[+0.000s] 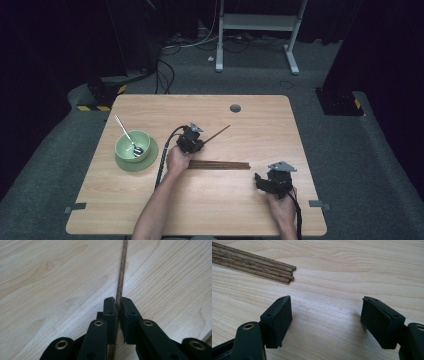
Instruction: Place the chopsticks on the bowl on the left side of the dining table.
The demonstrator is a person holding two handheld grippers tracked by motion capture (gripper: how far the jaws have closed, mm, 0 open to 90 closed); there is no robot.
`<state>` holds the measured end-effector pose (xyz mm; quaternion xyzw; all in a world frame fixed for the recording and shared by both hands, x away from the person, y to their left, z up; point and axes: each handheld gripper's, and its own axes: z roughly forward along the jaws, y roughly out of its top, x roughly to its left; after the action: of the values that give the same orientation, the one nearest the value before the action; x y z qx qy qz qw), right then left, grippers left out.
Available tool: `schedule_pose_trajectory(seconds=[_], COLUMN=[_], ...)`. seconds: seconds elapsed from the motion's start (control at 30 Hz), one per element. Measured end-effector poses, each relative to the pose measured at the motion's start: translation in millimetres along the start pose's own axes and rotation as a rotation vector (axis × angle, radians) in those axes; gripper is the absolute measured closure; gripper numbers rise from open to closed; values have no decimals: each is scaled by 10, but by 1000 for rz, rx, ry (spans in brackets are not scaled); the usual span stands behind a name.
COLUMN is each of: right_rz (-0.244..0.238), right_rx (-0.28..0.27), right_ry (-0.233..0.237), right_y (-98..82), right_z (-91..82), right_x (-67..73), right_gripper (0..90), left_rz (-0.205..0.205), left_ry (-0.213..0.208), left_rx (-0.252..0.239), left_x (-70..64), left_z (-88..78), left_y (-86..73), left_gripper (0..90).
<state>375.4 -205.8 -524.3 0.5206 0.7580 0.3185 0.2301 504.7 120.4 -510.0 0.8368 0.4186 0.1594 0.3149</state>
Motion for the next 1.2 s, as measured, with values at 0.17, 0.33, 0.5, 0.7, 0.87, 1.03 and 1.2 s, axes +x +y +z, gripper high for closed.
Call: schedule_pose_trajectory(seconds=[0.17, 0.33, 0.5, 0.7, 0.87, 1.03, 1.2], right_rz=[0, 0, -2, -2, 0, -2, 1], right_rx=[0, 0, -1, -1, 0, -1, 0], right_ry=[0, 0, 0, 0, 0, 0, 1], right_y=[0, 0, 0, 1, 0, 0, 4], right_z=[0, 0, 0, 1, 0, 0, 3], right_x=[0, 0, -2, -2, 0, 0, 1], right_gripper=[247, 247, 247, 247, 248, 249, 248], left_rz=[-9, -26, -33, -18, -31, -42, -59], left_ry=[-2, -16, -24, -29, -43, -47, -69], left_rx=[-16, -30, -37, -45, -48, -47, -76], left_x=[91, 137, 137, 81, 75, 79, 108], left_z=[-7, -7, -2, 21, 35, 28, -11], left_y=[-31, -49, -51, -31, -22, -25, -20], left_gripper=[839, 845, 848, 850, 851, 852, 852])
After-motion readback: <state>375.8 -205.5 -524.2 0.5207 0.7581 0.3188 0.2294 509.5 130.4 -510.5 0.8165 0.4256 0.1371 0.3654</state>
